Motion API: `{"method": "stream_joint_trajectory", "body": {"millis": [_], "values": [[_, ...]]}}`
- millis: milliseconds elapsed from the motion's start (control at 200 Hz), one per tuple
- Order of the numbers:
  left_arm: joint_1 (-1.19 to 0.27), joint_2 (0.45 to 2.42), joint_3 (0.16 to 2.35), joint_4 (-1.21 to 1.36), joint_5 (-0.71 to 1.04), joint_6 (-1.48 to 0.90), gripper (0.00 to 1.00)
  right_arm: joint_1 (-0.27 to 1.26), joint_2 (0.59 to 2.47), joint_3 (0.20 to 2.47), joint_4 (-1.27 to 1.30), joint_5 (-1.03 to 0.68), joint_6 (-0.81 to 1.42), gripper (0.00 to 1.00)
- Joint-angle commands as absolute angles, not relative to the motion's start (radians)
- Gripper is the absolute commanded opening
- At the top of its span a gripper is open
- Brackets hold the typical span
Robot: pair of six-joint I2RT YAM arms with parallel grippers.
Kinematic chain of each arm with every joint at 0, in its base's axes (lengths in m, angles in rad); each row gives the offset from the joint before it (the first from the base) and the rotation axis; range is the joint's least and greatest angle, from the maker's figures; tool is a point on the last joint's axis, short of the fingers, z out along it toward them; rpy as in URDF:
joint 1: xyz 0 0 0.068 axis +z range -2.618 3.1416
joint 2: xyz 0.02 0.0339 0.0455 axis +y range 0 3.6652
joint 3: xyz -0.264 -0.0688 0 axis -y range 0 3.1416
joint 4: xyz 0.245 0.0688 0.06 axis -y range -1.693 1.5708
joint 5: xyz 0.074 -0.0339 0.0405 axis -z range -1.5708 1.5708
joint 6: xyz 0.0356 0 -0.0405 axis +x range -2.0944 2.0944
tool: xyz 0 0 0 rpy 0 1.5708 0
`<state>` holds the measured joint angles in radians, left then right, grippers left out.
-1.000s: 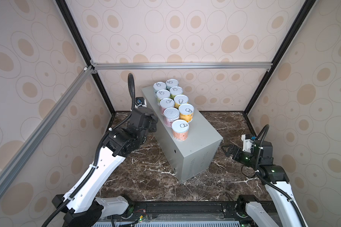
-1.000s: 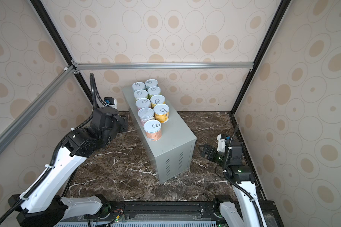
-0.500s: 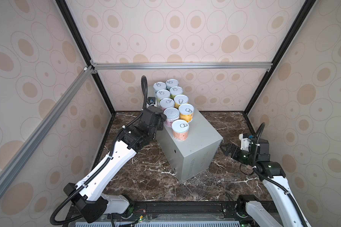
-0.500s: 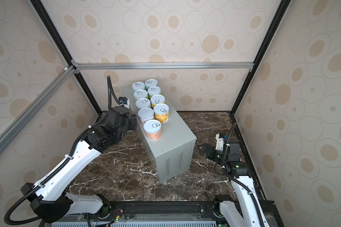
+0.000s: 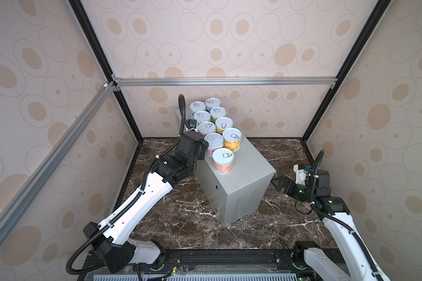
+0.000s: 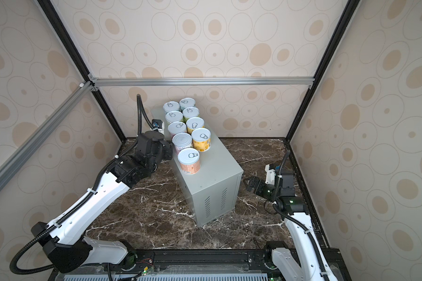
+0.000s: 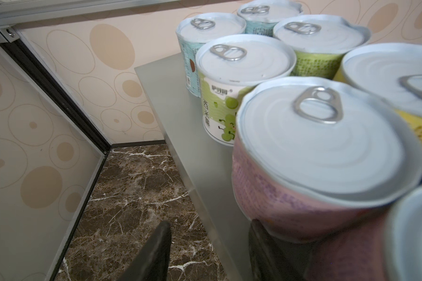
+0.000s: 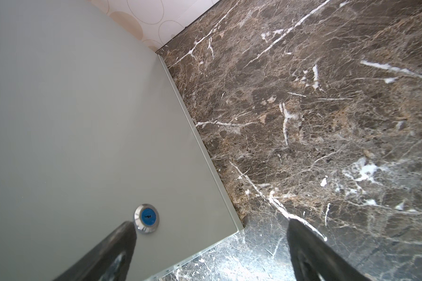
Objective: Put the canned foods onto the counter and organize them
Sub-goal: 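Withdraw the left gripper from the box top back toward the robot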
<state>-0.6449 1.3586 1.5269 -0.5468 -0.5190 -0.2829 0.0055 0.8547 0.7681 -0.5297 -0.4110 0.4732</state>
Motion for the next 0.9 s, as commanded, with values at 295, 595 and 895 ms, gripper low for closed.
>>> {"method": "stream_joint_trajectory", "body": {"millis": [295,595,895], "values": [[-0.639,1.367,1.516,-0.496,-0.497,-0.237,0.52,0.009,0.861,0.757,-0.507,-0.417,0.459,0.99],[-0.639,1.312,1.506,-0.515,-0.509,-0.241,0.52,0.009,0.849,0.764,-0.536,-0.395,0.472,0.99],[-0.639,1.199,1.468,-0.575,-0.498,-0.286,0.65,0.009,0.816,0.801,-0.647,-0.269,0.482,0.99]]}}
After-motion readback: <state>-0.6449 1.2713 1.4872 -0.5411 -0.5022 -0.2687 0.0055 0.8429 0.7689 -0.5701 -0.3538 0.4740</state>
